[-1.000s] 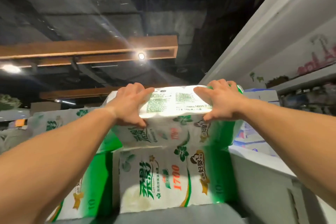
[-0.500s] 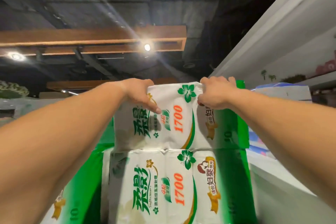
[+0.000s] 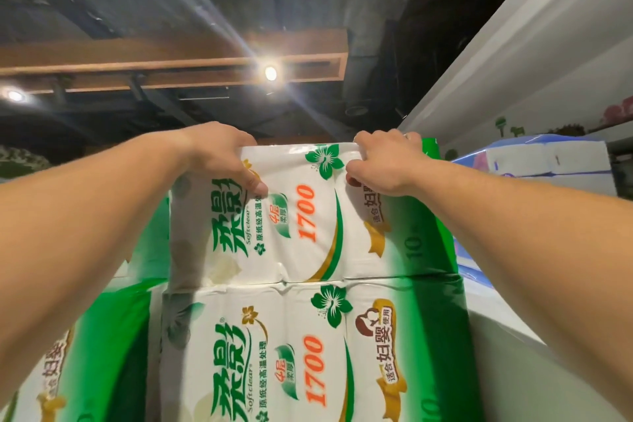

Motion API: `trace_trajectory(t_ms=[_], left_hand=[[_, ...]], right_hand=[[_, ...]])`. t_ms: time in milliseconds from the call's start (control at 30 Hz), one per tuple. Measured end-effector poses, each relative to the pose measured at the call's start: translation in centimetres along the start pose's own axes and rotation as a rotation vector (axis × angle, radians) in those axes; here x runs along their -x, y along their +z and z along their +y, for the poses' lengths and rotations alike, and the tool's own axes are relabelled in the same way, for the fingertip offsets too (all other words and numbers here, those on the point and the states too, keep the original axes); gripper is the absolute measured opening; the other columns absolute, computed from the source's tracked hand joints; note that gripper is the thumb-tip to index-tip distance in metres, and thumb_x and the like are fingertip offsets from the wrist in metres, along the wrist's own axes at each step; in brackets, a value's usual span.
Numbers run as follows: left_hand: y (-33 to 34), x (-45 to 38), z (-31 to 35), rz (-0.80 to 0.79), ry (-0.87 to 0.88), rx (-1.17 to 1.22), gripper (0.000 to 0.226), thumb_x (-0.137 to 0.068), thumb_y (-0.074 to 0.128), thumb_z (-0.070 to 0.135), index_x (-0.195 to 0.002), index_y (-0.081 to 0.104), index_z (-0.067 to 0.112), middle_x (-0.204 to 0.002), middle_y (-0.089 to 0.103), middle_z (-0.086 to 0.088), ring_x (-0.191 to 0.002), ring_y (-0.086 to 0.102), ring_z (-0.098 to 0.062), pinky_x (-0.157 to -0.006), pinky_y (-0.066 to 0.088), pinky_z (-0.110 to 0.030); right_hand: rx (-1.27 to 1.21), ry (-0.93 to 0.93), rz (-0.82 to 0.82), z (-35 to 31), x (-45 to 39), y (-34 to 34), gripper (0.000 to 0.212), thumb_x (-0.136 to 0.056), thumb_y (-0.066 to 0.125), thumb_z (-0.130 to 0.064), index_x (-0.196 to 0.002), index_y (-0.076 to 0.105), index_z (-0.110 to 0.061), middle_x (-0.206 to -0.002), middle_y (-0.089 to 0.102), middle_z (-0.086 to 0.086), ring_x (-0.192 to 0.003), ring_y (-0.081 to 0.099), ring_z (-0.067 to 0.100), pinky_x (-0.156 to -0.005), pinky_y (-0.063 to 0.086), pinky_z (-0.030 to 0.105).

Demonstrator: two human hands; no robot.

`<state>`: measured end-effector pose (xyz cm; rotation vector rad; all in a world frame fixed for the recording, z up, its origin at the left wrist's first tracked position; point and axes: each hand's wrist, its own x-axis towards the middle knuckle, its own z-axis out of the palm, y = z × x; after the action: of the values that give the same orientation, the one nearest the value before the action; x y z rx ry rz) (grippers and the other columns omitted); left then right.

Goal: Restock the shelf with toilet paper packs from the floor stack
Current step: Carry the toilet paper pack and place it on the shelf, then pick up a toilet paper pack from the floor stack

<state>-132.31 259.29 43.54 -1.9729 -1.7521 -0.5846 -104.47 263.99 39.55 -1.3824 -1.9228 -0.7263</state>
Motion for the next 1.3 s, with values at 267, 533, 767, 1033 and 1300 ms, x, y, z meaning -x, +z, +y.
trace_trajectory(t_ms=[267, 533, 767, 1033, 1300], left_hand=[[1.4, 1.0, -0.3, 0.056, -0.018, 0.05, 0.065, -0.065, 0.084, 0.066, -0.12, 0.06, 0.04, -0.107, 0.07, 0.011, -0.101, 0.063, -0.018, -0.092, 0.05, -0.037], [5.3, 3.1, 0.1, 0.274, -0.004, -0.165, 0.09, -0.087, 0.057, 0.072, -0.158, 0.011, 0.04, -0.158, 0.029, -0.005, -0.145, 0.024, -0.033, -0.12, 0.013, -0.056], [5.1, 4.8, 1.6, 0.196, -0.038, -0.163, 0.093, -0.094, 0.047, 0.07, -0.159, -0.011, 0.038, -0.171, -0.002, -0.001, -0.156, -0.008, -0.027, -0.122, -0.004, -0.062], [5.2, 10.2, 5.2, 0.264, 0.135, -0.093, 0.097, -0.086, 0.033, 0.085, -0.158, -0.015, 0.04, -0.17, -0.013, 0.002, -0.155, -0.015, -0.028, -0.122, -0.003, -0.062], [5.1, 17.5, 12.6, 0.19, 0.402, 0.046, 0.099, -0.085, 0.037, 0.085, -0.159, -0.011, 0.04, -0.171, -0.008, 0.001, -0.156, -0.01, -0.028, -0.121, 0.002, -0.064]], right_hand=[[-0.01, -0.026, 0.036, -0.3, 0.6, 0.7, 0.047, -0.093, 0.044, -0.051, -0.13, 0.047, -0.023, -0.119, 0.055, 0.009, -0.119, 0.046, 0.033, -0.11, 0.022, 0.058], [0.047, -0.02, 0.077, -0.5, 1.5, 2.0, 0.064, -0.094, 0.032, -0.05, -0.152, 0.024, -0.025, -0.155, 0.033, 0.012, -0.148, 0.02, 0.034, -0.122, -0.001, 0.059], [0.134, 0.084, 0.035, -1.7, 4.5, 1.5, 0.071, -0.103, 0.021, -0.052, -0.161, -0.004, -0.022, -0.17, -0.007, 0.011, -0.154, -0.015, 0.033, -0.122, -0.008, 0.057], [0.157, 0.182, -0.088, -5.8, 14.0, -2.4, 0.079, -0.1, 0.031, -0.059, -0.162, -0.002, -0.022, -0.17, -0.006, 0.011, -0.154, -0.014, 0.037, -0.119, -0.011, 0.057], [0.274, 0.457, -0.147, -6.6, 27.4, -10.1, 0.078, -0.1, 0.035, -0.061, -0.162, 0.006, -0.022, -0.17, -0.003, 0.011, -0.154, -0.01, 0.036, -0.122, -0.008, 0.058]])
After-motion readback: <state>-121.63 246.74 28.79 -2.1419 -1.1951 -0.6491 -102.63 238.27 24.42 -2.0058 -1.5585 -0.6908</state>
